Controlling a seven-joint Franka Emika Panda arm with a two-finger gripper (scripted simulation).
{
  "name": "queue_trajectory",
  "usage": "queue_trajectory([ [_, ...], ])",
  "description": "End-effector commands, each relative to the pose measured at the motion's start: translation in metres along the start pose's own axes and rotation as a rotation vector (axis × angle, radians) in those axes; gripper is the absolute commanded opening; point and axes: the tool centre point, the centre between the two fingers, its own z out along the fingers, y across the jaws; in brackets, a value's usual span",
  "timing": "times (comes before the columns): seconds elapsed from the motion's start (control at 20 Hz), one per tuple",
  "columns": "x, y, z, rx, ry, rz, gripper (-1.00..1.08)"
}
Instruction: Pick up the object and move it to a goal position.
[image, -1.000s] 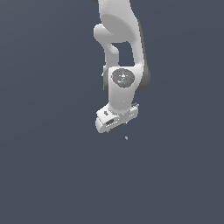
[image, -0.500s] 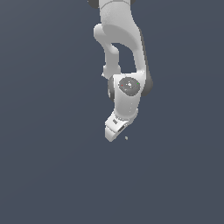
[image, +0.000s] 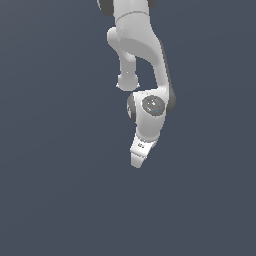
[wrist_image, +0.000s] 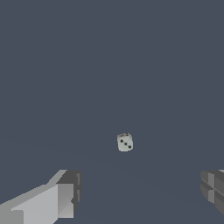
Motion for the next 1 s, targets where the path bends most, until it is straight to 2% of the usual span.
queue_trajectory([
  [0.0,0.004,-0.002,0.004,0.000,0.004,-0.055,1.00],
  [0.4,0.011,-0.005,0.012,0.001,0.011,-0.147,1.00],
  [0.7,0.011,-0.005,0.013,0.002,0.011,-0.149,1.00],
  [0.95,0.011,-0.006,0.030,0.002,0.011,-0.152,1.00],
])
